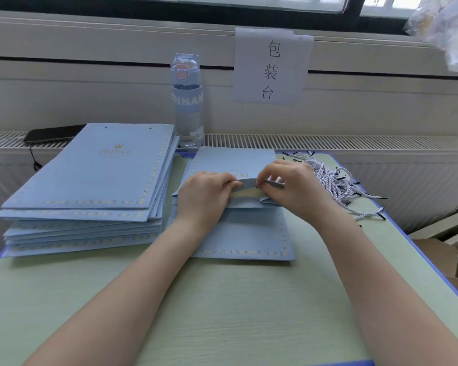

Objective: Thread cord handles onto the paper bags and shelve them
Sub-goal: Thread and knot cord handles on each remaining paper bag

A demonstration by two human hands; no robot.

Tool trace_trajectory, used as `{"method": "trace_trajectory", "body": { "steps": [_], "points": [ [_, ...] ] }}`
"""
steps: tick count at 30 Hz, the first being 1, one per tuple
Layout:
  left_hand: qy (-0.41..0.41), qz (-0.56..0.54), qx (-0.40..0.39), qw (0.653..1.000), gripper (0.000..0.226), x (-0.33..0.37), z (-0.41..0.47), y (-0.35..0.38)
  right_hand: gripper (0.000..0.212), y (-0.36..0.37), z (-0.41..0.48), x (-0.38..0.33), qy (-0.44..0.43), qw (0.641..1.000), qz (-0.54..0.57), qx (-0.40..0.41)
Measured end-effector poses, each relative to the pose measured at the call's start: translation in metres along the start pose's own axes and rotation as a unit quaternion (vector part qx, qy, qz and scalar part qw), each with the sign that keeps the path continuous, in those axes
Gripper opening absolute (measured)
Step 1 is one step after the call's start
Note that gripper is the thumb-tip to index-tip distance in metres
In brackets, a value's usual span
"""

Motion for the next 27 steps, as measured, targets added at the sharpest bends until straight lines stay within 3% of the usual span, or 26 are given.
{"method": "trace_trajectory", "body": {
  "steps": [6, 10, 14, 17, 20, 23, 27],
  "points": [
    [0.010, -0.010, 0.009, 1.000, 0.022, 0.002, -0.001, -0.001, 0.024, -0.001, -0.002, 0.007, 0.117, 0.990, 0.054, -0.054],
    [0.027, -0.002, 0.008, 1.000, 0.020, 0.003, -0.002, 0.000, 0.023, 0.005, -0.003, 0.008, 0.144, 0.981, 0.082, -0.096],
    [0.057, 0.008, 0.018, 0.998, 0.020, 0.003, -0.001, -0.002, 0.017, 0.002, -0.007, 0.014, 0.194, 0.940, 0.208, -0.186],
    [0.088, 0.015, 0.022, 0.996, 0.022, 0.004, -0.001, -0.001, 0.021, 0.000, -0.007, 0.023, 0.230, 0.918, 0.271, -0.176],
    [0.155, 0.027, -0.008, 0.987, 0.030, 0.002, -0.001, 0.003, 0.023, 0.005, -0.009, 0.023, 0.214, 0.937, 0.178, -0.212],
    [0.178, 0.039, -0.059, 0.981, 0.018, -0.003, -0.002, 0.008, 0.022, 0.015, -0.013, 0.027, 0.190, 0.940, 0.086, -0.272],
    [0.164, 0.016, -0.104, 0.981, 0.010, -0.006, -0.001, 0.011, 0.014, 0.013, -0.009, 0.030, 0.194, 0.957, 0.069, -0.204]
  ]
}}
Point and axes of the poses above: each hand's wrist, its own z-axis towards the middle knuckle, its own y-axis out of the palm, x = y × z, the point moved 4 cm from there along z, towards the middle knuckle, and after that the axes turned 9 degrees about -z, right-handed, at the moved point
